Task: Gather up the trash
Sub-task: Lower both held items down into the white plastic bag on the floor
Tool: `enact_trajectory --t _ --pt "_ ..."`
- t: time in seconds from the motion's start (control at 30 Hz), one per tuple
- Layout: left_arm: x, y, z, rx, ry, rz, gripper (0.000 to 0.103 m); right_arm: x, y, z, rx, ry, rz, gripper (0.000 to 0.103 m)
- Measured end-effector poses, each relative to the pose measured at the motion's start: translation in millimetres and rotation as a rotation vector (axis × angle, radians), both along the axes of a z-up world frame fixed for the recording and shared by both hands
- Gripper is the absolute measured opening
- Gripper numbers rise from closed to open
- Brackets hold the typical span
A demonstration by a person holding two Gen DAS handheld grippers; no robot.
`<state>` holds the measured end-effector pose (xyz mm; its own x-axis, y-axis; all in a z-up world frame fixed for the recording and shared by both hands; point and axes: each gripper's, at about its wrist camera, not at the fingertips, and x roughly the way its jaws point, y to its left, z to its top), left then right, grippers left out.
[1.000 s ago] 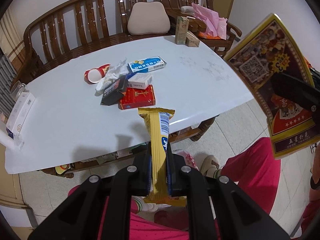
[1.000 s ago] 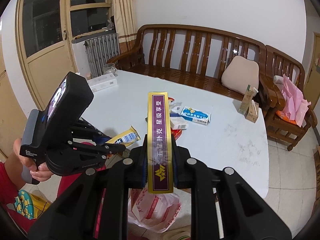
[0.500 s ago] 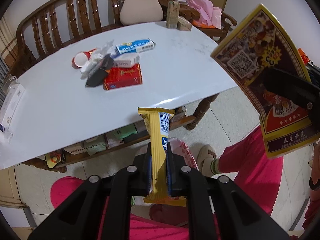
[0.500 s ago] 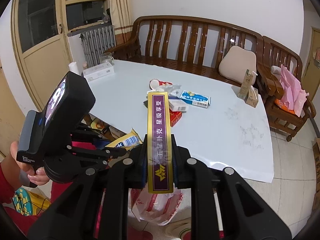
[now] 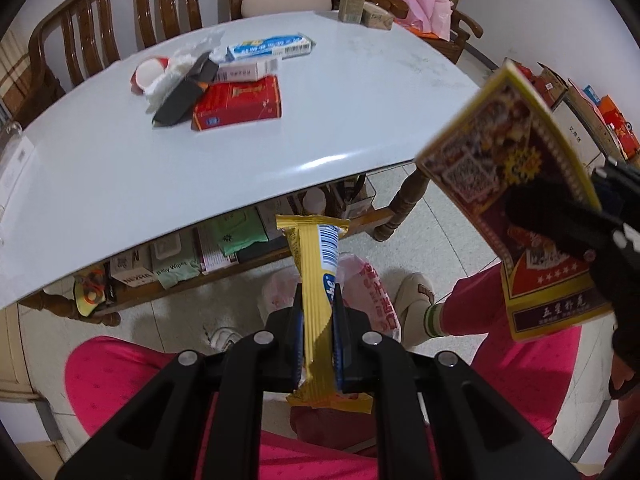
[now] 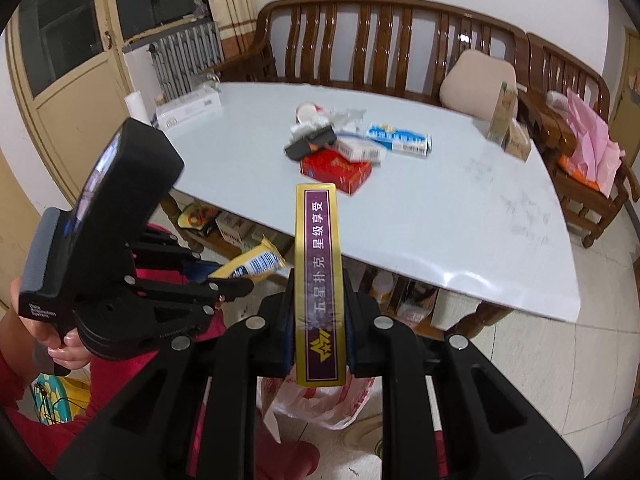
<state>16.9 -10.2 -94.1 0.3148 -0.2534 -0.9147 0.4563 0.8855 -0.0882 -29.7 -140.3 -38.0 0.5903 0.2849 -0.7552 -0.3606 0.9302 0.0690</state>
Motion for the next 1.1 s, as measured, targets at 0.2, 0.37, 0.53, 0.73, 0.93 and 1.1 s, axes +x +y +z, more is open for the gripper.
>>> enact_trajectory --t 0.2,0.37,0.53,0.73,0.93,1.1 --pt "3 1 -31 -0.002 0.062 0.006 0.012 6 -1 -30 -0.022 0.054 -0.020 0.019" --pt "8 -2 -60 0.002 0.129 0.010 0.012 12 -4 -53 -0.026 0.093 -0.037 0.019" --pt "14 -5 -85 0.011 0.185 0.022 0.012 21 -5 -79 -0.041 0.138 -0.051 0.019" --pt "24 -8 -115 0.028 0.243 0.045 0.012 30 -7 -111 -0.044 0.204 -0.064 0.019" --pt "32 -13 -151 0.044 0.315 0.051 0.012 38 -7 -154 -0.046 0.290 -0.088 0.019" --pt "38 -20 -179 0.080 0.355 0.042 0.012 47 -5 -189 -0.065 0.346 -0.106 0.019"
